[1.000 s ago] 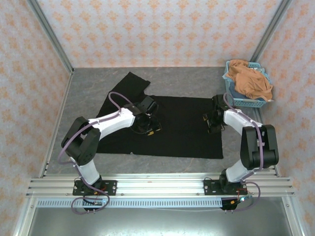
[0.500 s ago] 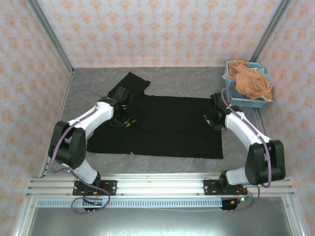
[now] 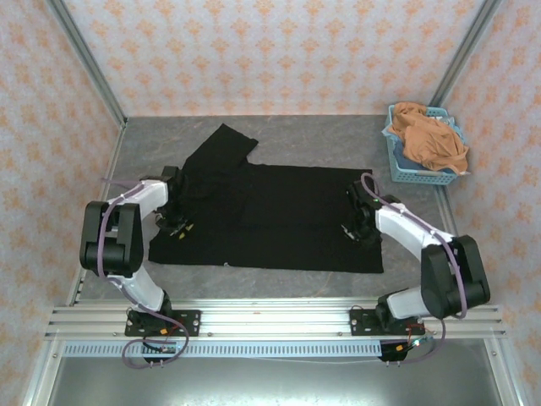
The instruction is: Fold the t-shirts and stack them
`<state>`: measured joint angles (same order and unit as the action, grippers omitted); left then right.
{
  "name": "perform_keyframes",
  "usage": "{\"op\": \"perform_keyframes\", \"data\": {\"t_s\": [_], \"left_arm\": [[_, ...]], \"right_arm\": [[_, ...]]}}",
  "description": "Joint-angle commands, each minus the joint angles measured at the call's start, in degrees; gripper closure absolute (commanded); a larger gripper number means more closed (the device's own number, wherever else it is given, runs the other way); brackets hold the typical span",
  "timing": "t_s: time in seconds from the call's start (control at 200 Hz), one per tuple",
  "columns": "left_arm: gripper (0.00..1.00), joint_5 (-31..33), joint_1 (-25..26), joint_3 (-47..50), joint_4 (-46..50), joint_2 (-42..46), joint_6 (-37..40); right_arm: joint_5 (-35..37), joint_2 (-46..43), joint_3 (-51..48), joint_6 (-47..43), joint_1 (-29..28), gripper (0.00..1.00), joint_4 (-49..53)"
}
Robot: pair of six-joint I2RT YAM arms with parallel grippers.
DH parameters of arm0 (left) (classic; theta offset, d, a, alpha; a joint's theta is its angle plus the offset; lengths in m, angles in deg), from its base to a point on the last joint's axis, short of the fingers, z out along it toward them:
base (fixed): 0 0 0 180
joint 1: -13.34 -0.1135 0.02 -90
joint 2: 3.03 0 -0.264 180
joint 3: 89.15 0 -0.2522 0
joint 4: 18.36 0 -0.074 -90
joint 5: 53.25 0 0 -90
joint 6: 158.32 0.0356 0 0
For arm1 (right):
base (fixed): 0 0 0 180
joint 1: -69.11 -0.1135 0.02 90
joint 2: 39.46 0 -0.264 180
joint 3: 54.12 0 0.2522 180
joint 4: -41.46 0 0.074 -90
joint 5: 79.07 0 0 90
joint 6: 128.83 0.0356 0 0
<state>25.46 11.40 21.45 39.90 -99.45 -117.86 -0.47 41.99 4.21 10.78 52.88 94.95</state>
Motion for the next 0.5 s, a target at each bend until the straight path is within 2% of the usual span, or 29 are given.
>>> {"op": "perform_keyframes", "data": {"t_s": [0.0,0.15,0.39,0.495], "left_arm": [[0.76,5.1,-2.4,4.1,0.5,0.3,-2.5],[0.75,7.6,-5.9,7.0,1.8,3.9,-2.4],[0.75,7.5,-13.0,9.8,3.1,7.1,0.2],[0.74,7.6,-13.5,7.6,3.7,8.4,1.8]], "right_arm": [[-0.3,3.3,0.6,-1.0,-0.8,0.73,1.3],[-3.8,7.4,1.7,1.0,-4.3,0.72,1.7],[-8.9,12.5,3.3,5.2,-11.0,0.72,2.3],[-7.7,11.2,5.4,5.9,-12.6,0.68,2.7]]}}
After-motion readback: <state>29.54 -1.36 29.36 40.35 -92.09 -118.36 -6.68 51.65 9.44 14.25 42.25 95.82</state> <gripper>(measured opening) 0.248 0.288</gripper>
